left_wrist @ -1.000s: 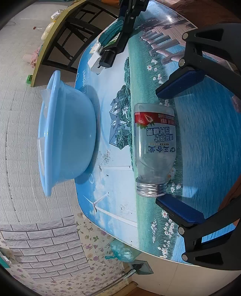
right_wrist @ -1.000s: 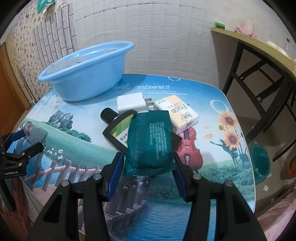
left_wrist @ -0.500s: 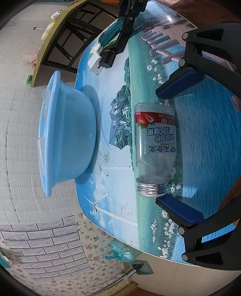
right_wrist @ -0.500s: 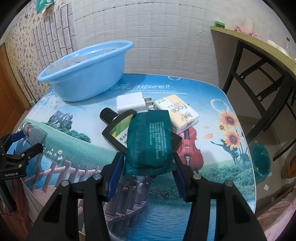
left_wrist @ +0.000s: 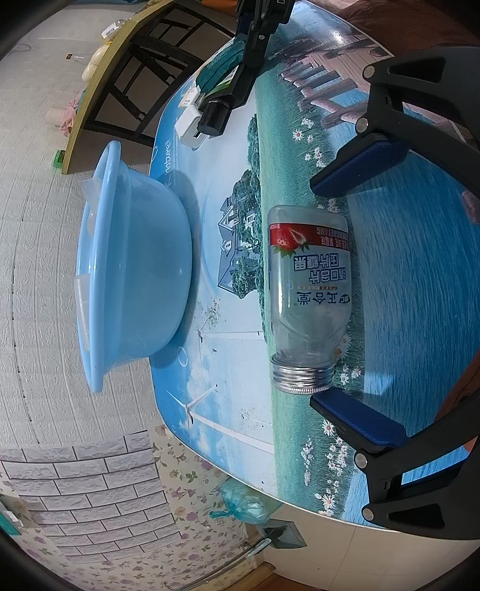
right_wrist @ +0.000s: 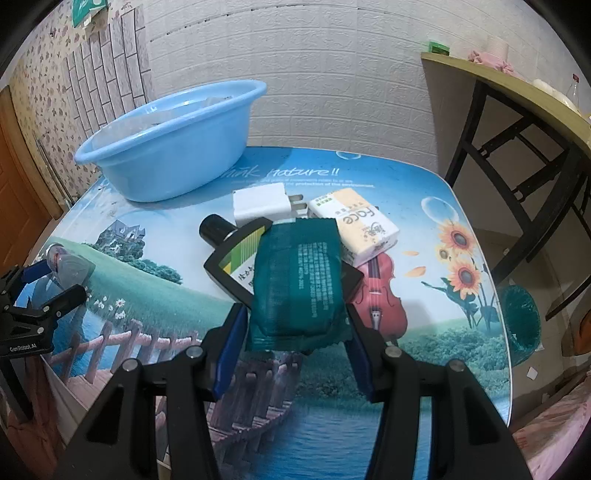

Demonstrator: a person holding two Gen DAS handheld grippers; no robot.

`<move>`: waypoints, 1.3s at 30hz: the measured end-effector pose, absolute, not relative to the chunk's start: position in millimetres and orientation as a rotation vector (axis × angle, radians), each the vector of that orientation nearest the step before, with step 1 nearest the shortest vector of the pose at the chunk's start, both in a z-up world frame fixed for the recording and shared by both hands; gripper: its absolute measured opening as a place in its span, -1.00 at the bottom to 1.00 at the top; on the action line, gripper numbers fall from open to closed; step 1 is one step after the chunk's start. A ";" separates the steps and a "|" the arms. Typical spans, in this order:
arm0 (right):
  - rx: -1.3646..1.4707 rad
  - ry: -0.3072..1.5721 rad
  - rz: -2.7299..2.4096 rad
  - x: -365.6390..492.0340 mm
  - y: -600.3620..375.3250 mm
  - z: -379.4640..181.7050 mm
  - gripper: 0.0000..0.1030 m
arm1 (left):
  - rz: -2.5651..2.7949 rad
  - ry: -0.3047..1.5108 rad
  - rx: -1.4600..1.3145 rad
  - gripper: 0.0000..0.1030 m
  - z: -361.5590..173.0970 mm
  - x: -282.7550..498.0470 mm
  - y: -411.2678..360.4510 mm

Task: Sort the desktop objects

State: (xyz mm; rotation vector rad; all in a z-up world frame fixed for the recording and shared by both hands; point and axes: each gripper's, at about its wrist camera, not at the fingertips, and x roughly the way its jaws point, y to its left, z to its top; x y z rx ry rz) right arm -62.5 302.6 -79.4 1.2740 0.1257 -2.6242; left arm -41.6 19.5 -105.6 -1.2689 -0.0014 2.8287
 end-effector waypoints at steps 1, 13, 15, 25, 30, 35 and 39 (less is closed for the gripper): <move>1.274 0.125 -2.625 -62.7 302.6 -79.5 0.00 | 2.828 0.000 -1.269 0.99 -105.4 -42.4 19.7; 1.273 0.125 -2.625 -62.7 302.2 -79.3 0.00 | 2.831 -0.003 -1.269 0.99 -105.4 -41.7 19.7; 1.273 0.128 -2.624 -62.8 302.0 -79.2 0.00 | 2.831 -0.002 -1.269 0.99 -105.3 -42.2 19.7; 1.271 0.125 -2.629 -61.6 300.6 -81.2 0.00 | 2.832 -0.004 -1.267 0.99 -105.7 -41.5 19.9; 1.260 0.125 -2.631 -61.5 301.8 -84.0 0.00 | 2.831 -0.003 -1.268 0.99 -106.1 -40.4 19.5; 1.250 0.094 -2.635 -60.2 305.0 -83.8 0.00 | 2.834 -0.005 -1.270 0.99 -106.2 -40.3 19.7; 1.246 0.113 -2.629 -58.6 302.1 -86.4 0.00 | 2.835 -0.005 -1.271 0.99 -105.4 -42.5 19.2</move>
